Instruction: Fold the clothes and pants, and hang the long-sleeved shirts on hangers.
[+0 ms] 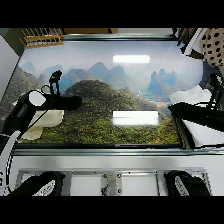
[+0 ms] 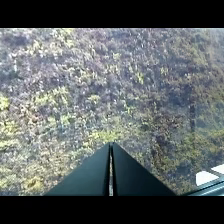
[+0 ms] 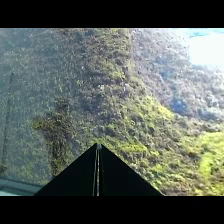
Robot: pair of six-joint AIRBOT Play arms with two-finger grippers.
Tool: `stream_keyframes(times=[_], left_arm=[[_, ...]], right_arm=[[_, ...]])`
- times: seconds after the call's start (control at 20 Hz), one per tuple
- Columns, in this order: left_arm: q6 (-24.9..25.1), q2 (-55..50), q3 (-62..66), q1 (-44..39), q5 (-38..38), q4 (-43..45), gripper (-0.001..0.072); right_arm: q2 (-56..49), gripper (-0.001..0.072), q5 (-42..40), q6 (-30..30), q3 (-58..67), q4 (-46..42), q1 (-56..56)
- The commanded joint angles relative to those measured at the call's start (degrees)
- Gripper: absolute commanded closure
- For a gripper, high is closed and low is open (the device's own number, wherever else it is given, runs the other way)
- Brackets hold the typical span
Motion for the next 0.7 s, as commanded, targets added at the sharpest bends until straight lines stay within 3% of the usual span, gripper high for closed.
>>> stream_keyframes(times=[0.0,0.6,0.65], left_arm=[[0.00,0.02,-0.02,-0.02,0.00,0.02,0.0701],[0.74,0.02,0.02,0.04,1.18,0.79,0.0697],[3.13,0.00,0.59,0.63,1.90,3.39,0.0457]], right_arm=[[-0.04,0.0696,0.00,0.00,0.04,0.02,0.07],[-0.04,0.0696,0.00,0.00,0.04,0.02,0.07],[-0.04,0.0696,0.00,0.00,0.04,0.02,0.07]])
